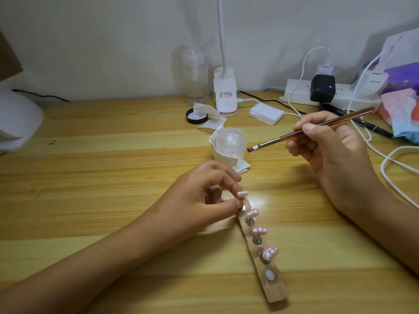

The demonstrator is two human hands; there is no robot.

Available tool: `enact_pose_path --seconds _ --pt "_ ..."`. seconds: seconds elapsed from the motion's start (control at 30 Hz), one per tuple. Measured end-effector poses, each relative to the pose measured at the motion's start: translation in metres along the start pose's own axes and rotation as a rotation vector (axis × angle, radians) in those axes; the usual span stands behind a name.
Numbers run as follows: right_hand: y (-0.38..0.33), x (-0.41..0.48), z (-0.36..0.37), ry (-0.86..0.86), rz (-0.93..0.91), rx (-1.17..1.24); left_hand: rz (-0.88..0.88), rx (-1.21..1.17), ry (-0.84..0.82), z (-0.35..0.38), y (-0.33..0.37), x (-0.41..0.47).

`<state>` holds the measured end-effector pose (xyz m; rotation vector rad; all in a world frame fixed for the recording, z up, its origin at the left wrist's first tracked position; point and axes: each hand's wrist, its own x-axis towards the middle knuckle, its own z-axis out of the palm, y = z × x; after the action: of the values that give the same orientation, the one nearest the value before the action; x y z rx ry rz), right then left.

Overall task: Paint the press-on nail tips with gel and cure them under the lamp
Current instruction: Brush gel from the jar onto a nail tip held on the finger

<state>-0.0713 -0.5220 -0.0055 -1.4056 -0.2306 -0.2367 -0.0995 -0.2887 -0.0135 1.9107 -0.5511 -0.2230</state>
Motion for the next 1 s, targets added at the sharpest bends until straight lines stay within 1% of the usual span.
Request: enact_pose_path --seconds 0.17,0.3,0.43,0.57,0.67,0.77,0.87,1.0 --pt "0.001 0.000 0.001 0.005 -0.003 -0.011 0.020 0.045 0.013 0.002 -0.002 0.000" --pt "0.001 0.000 0.000 0.006 -0.031 -0.024 0.058 0.139 0.039 0.010 0.002 0.011" --pt "0.001 0.002 -0.003 0.006 -0.068 -0.007 0.040 0.150 0.083 0.011 0.002 0.011" --pt "0.002 0.003 -0.004 0.022 -0.034 0.044 0.084 0.197 0.019 0.012 0.003 -0.003" --pt "0.003 0.003 -0.005 0.020 -0.033 0.021 0.094 0.245 0.010 0.016 0.005 -0.003" --pt "0.003 0.002 -0.005 0.004 -0.033 0.000 0.058 0.233 0.018 0.017 0.007 0.000" --pt "0.003 0.002 -0.005 0.011 -0.028 -0.020 -0.002 0.165 0.003 0.016 0.007 0.003" --pt "0.003 0.002 -0.005 0.007 -0.032 -0.039 0.010 0.182 -0.003 0.017 0.006 0.003"
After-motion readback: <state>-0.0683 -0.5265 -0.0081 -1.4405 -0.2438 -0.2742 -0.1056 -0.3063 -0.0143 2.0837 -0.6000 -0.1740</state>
